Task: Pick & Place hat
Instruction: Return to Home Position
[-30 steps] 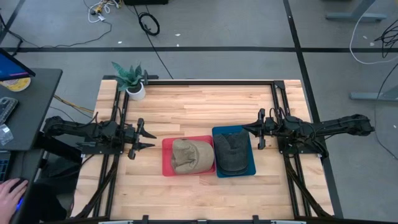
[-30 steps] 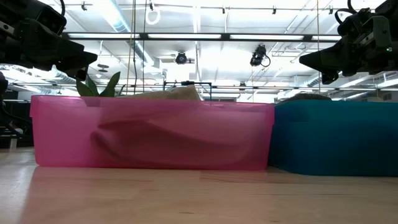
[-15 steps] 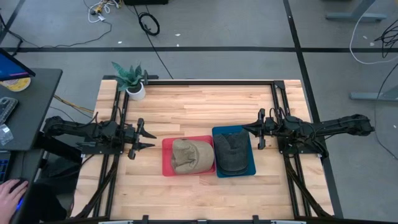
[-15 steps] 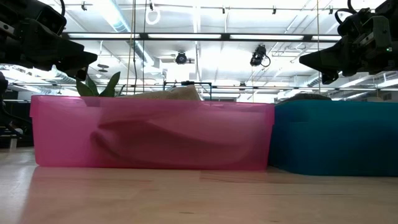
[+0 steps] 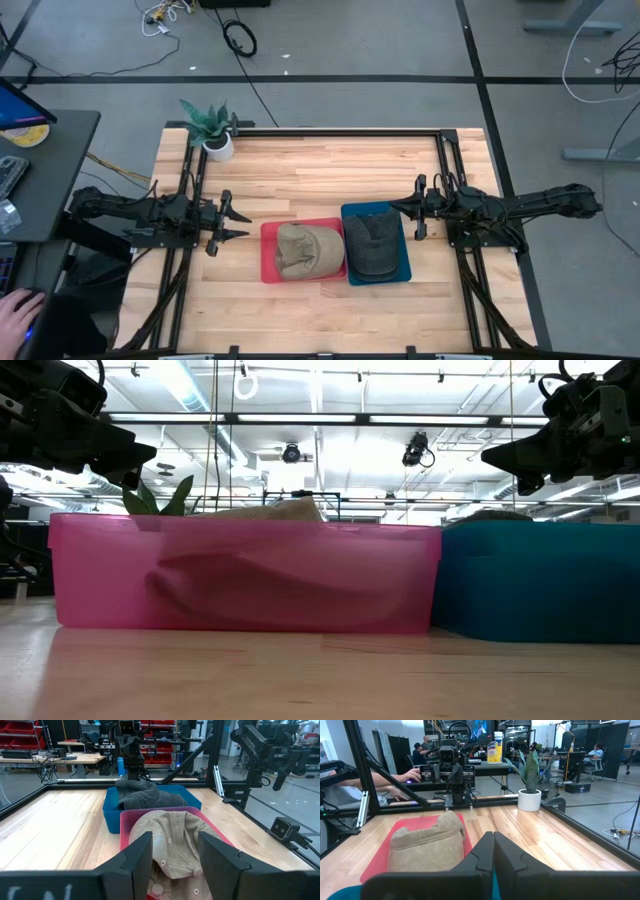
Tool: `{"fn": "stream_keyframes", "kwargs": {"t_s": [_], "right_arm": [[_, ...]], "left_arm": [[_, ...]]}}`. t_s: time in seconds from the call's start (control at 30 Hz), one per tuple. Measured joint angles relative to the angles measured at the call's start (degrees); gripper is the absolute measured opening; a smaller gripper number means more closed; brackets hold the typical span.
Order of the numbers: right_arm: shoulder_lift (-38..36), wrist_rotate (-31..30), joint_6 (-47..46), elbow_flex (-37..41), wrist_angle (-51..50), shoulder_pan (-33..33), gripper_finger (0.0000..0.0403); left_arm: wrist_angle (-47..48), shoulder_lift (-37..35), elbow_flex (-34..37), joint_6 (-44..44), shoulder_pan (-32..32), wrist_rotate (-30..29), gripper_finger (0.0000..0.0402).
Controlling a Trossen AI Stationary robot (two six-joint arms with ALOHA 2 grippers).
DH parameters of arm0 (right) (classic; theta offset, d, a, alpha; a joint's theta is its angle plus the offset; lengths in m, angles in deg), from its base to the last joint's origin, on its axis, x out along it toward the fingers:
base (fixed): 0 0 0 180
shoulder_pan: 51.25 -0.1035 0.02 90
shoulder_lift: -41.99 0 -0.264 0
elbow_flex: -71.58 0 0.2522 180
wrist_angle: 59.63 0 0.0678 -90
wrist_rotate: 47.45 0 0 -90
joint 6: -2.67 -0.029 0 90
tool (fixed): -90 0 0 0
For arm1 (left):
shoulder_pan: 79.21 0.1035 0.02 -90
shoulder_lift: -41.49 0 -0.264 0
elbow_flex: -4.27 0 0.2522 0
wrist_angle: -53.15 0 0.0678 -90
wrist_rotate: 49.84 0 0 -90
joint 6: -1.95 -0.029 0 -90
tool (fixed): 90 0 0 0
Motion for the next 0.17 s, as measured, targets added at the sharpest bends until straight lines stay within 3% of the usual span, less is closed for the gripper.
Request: {"fn": "stream_keyframes", "kwargs": {"t_s": [0.17], "right_arm": [[0.0, 0.0, 0.0, 0.0, 0.0, 0.0, 0.0013]], "left_arm": [[0.0, 0.0, 0.0, 0.0, 0.0, 0.0, 0.0161]]}}
